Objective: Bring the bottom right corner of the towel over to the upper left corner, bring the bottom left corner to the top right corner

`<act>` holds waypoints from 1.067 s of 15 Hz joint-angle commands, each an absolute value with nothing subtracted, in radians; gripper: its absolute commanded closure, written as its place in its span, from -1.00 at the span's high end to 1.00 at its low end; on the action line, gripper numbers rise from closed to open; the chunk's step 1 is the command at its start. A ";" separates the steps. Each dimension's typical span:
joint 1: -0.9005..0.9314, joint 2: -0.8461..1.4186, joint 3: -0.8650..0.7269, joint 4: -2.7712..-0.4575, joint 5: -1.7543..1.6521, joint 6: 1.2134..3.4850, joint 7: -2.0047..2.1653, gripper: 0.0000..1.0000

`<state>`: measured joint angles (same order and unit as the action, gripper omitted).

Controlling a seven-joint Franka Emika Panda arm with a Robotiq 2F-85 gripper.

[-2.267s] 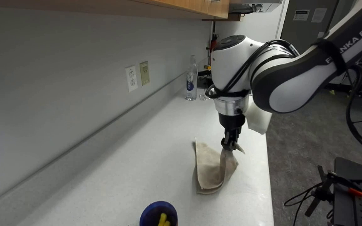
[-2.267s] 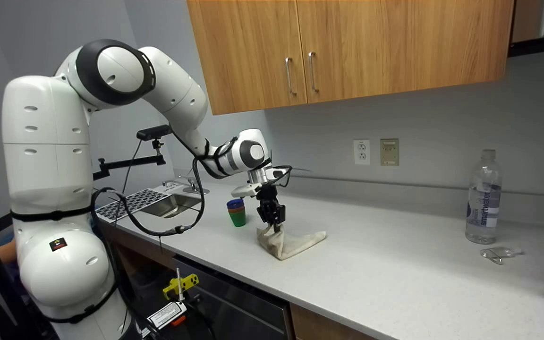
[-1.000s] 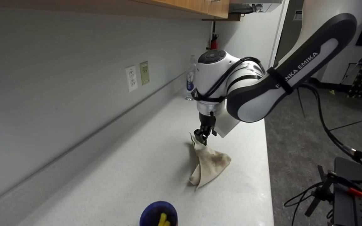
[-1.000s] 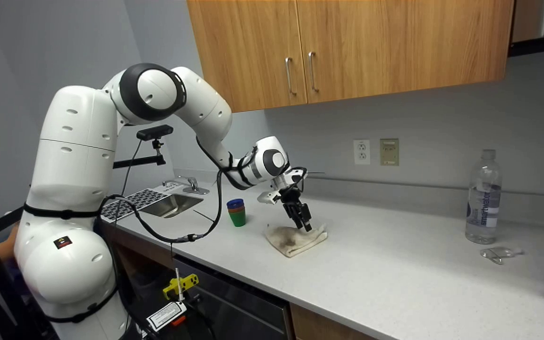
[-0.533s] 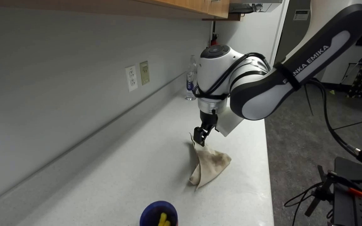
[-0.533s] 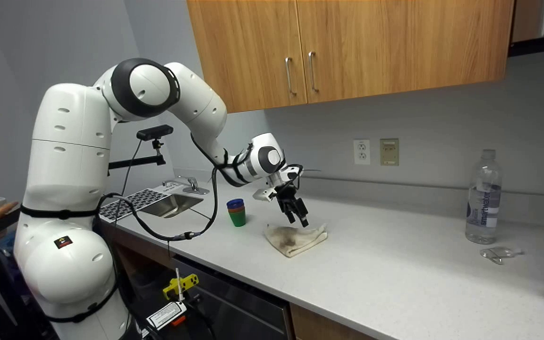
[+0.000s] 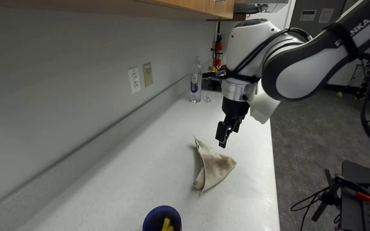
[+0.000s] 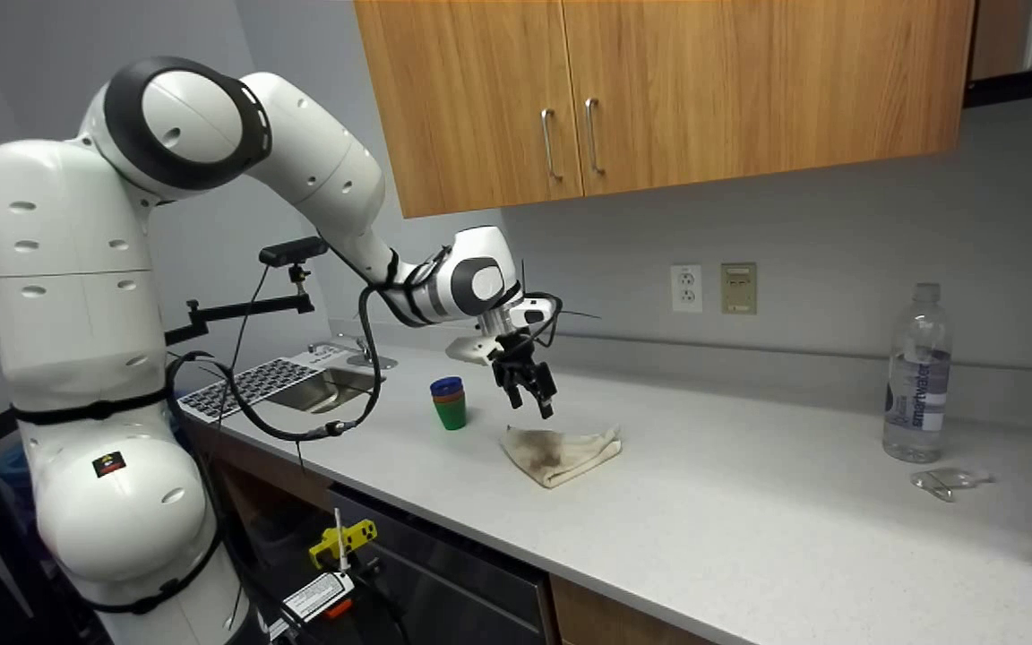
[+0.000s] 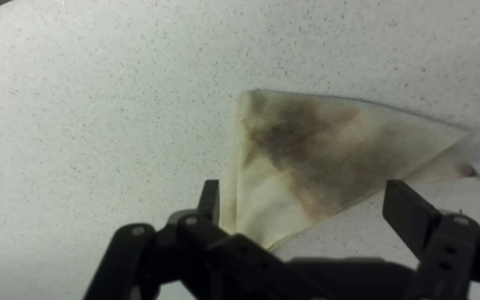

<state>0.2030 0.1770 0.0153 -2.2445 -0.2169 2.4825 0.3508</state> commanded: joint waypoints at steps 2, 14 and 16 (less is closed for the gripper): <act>0.152 -0.024 0.068 -2.406 -0.090 2.536 0.144 1.00; 0.170 -0.208 0.049 -2.520 0.230 2.567 -0.203 1.00; 0.171 -0.225 0.045 -2.533 0.231 2.567 -0.206 1.00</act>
<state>0.1740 -0.2246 0.0419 -2.5350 0.2325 2.5707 -0.2091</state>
